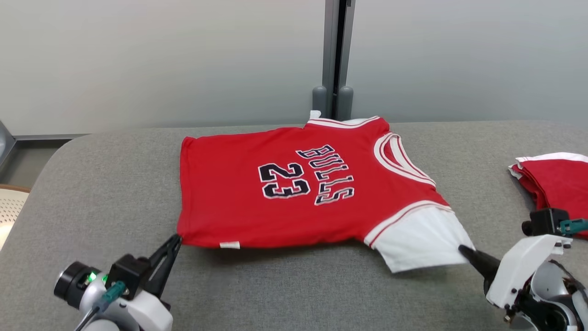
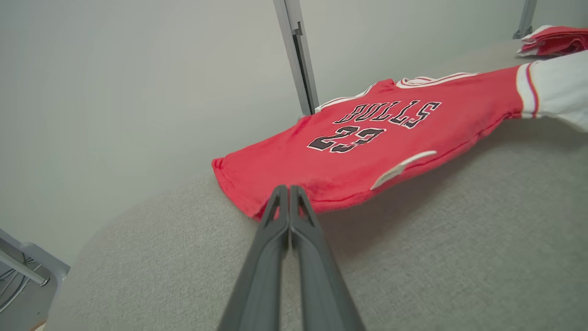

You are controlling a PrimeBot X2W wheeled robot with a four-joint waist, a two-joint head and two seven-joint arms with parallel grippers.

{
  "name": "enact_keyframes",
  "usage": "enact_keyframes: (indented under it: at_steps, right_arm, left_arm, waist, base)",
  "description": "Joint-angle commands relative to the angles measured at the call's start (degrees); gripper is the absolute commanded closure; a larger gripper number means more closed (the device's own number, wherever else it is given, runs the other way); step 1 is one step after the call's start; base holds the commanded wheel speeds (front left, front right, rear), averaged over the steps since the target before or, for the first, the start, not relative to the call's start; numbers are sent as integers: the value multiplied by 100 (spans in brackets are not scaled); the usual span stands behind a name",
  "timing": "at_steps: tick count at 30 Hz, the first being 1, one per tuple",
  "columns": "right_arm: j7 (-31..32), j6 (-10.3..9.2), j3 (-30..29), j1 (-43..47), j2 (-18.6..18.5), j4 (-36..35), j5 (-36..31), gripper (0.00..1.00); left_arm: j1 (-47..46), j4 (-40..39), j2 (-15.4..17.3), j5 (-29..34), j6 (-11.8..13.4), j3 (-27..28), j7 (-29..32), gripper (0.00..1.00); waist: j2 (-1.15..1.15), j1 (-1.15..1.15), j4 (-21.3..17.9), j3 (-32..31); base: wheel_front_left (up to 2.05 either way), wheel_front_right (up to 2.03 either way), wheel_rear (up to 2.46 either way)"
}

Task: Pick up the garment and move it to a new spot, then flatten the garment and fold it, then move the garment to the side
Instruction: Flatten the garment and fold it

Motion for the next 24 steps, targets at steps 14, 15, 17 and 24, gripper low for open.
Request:
enact_keyframes:
  at_steps: [14, 15, 17, 24]
  right_arm:
    - [2180, 0, -742, 1158, -282, -1537, 219, 100]
    - [2326, 0, -825, 1222, -281, -1651, 243, 100]
    - [2603, 0, -964, 1330, -277, -1850, 236, 100]
    - [3734, -2, -1185, 1653, -370, -2596, 309, 100]
  left_arm:
    - [734, -140, 630, -737, -5, -786, -7, 100]
    - [745, -156, 673, -744, -5, -857, -6, 100]
    - [756, -221, 763, -823, -5, -1003, 16, 100]
    - [881, -631, 1187, -1044, -5, -1363, 158, 100]
  waist:
    - [0, 0, 165, 64]
    - [0, 0, 181, 66]
    - [0, 0, 208, 65]
    - [0, 0, 243, 123]
  base:
    - [0, 0, 0]
    - [0, 0, 0]
    - [0, 0, 0]
    - [0, 0, 0]
